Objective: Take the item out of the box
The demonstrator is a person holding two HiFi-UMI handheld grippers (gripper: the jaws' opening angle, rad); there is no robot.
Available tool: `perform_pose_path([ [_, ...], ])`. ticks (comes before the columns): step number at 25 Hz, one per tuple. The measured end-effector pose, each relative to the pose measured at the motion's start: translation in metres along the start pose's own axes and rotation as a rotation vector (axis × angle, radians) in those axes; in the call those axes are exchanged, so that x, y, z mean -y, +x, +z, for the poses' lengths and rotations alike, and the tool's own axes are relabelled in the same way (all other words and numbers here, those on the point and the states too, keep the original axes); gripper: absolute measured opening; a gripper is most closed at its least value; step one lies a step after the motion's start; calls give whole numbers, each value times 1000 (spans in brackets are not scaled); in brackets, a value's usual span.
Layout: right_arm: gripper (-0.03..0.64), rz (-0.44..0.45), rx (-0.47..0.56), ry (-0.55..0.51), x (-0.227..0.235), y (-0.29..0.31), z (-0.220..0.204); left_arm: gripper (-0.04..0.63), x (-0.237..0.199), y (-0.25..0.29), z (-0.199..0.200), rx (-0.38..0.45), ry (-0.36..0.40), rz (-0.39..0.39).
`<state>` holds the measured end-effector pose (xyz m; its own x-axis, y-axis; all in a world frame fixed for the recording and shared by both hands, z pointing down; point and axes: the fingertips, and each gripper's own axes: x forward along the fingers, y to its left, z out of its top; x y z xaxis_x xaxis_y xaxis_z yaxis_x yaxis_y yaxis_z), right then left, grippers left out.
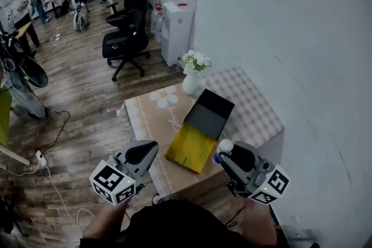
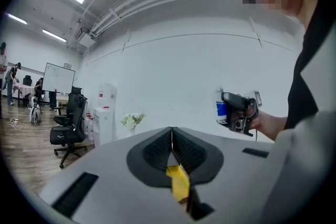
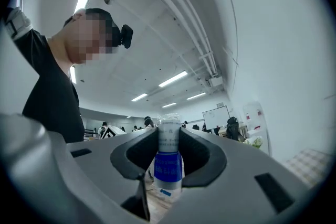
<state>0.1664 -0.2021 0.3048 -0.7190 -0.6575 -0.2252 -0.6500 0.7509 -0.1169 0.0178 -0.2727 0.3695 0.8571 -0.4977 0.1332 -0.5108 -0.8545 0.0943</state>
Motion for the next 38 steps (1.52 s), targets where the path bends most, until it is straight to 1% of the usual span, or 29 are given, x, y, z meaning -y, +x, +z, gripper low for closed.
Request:
perform_pose_path([
  [5, 130, -46, 4, -15, 9, -13, -14, 14, -3, 1, -5, -2, 0, 14],
  [10, 130, -95, -30, -48, 28, -4, -34, 14, -24, 15, -18, -20, -14, 57],
  [14, 129, -112, -39, -90, 37, 5, -35, 14, -34, 24, -6, 9, 8, 81],
  [17, 129, -132, -37, -87, 44, 9, -36, 15, -38, 29, 0, 27, 16, 94],
  [20, 129, -160, -39, -89, 54, 11, -39, 14, -44, 34, 4, 37, 9, 105],
  [23, 128, -184, -33, -94, 62, 13, -40, 14, -47, 36, 6, 33, 23, 110],
  [26, 128, -189, -28, -91, 61, 14, -41, 14, -44, 32, 5, 23, 34, 109],
  [38, 127, -178, -46, -61, 54, 16, -52, 14, -41, 27, -6, 5, 11, 101],
])
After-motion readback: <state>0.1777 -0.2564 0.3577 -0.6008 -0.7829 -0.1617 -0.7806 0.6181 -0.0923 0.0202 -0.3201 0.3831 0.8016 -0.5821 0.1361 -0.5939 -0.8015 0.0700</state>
